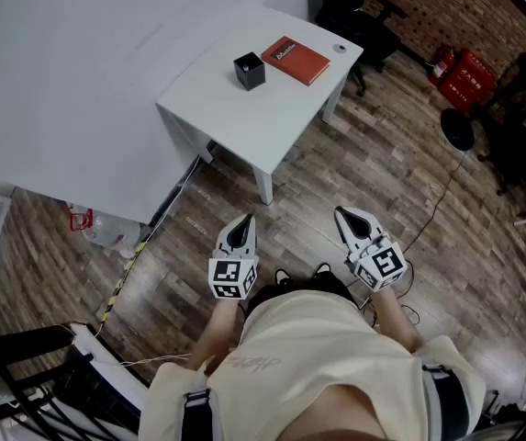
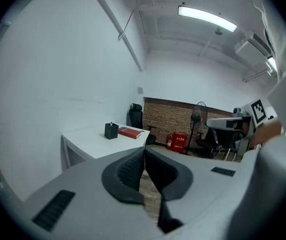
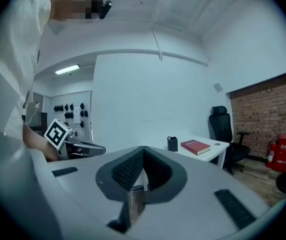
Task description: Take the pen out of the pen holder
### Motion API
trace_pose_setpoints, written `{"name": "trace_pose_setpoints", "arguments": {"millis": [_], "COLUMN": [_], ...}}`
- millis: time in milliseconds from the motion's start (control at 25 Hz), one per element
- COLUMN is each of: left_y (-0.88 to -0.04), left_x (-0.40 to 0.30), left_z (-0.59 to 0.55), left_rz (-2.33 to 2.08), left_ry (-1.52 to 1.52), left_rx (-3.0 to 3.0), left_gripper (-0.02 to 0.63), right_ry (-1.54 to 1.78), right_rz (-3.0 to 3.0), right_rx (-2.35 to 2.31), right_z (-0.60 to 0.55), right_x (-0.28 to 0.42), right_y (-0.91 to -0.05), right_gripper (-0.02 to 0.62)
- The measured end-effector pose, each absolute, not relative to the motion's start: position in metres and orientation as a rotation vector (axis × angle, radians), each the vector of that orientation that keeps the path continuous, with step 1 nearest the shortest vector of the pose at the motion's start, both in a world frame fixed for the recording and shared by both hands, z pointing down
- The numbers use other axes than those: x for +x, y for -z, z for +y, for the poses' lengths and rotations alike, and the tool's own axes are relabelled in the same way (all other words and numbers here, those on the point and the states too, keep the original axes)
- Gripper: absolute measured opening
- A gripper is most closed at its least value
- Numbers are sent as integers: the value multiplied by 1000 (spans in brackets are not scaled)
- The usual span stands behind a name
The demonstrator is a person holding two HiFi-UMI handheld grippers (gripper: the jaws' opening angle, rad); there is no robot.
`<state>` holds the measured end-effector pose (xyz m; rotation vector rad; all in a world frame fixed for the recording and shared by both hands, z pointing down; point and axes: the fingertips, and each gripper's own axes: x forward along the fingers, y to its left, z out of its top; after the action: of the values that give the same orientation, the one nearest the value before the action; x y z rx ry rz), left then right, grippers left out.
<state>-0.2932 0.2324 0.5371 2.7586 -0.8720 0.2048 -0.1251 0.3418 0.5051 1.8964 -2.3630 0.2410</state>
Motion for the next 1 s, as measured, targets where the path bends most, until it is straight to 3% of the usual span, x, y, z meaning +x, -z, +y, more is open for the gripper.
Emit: {"name": "trace_pose_setpoints", "arguments": {"millis": [600,1000], "left_y": [-547,-530], "left_x": [-271,-213], "left_z": [234,209], "left_rz": [-795,-824], "left_ry": [-236,-278], "left_rx": [2747,2776], "left_gripper": [18,18], "right_ry": [-262,-317], "right_rz": [-2316,-2356], "right_rx": [1938,1920], "right_z": [352,330], "right_x": [-113,-54], "right_y": [-506,-523], "right_gripper": [6,6]}}
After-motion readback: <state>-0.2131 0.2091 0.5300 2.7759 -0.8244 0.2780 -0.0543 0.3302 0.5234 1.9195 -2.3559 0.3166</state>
